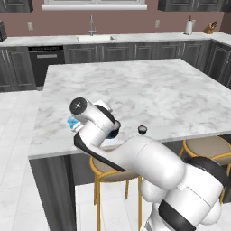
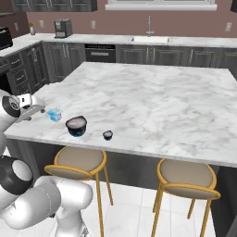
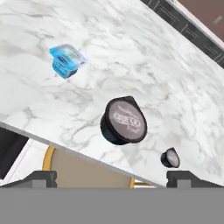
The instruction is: Stack the yogurt containers by placing the smaller containers on top of the larger containers.
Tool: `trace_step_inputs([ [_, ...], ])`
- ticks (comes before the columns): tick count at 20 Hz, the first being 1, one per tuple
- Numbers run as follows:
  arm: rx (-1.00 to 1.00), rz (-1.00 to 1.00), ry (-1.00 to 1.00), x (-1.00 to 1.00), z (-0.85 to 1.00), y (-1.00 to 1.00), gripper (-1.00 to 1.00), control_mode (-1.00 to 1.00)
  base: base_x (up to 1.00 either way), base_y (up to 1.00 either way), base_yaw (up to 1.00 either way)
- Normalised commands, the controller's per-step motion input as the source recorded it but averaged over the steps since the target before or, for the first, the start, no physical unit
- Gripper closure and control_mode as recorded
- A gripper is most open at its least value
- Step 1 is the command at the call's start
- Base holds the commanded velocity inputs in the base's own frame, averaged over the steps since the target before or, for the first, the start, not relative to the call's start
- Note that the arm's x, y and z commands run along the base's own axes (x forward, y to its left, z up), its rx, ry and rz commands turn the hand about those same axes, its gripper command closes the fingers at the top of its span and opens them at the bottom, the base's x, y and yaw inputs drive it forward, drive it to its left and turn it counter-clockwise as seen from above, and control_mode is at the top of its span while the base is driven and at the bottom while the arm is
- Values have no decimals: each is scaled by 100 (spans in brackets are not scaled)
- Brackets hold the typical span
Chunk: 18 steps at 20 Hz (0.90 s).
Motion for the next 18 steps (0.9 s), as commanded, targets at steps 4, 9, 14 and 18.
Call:
trace_step_inputs([
  [4, -14, 1, 7, 2, 0, 10, -100, -100, 0, 0, 0],
  [9, -15, 2, 5, 0, -2, 11, -100, -100, 0, 0, 0],
  [14, -15, 4, 2, 4, -7, 10, -100, -100, 0, 0, 0],
  [18, -14, 6, 0, 2, -12, 6, -100, -100, 0, 0, 0],
])
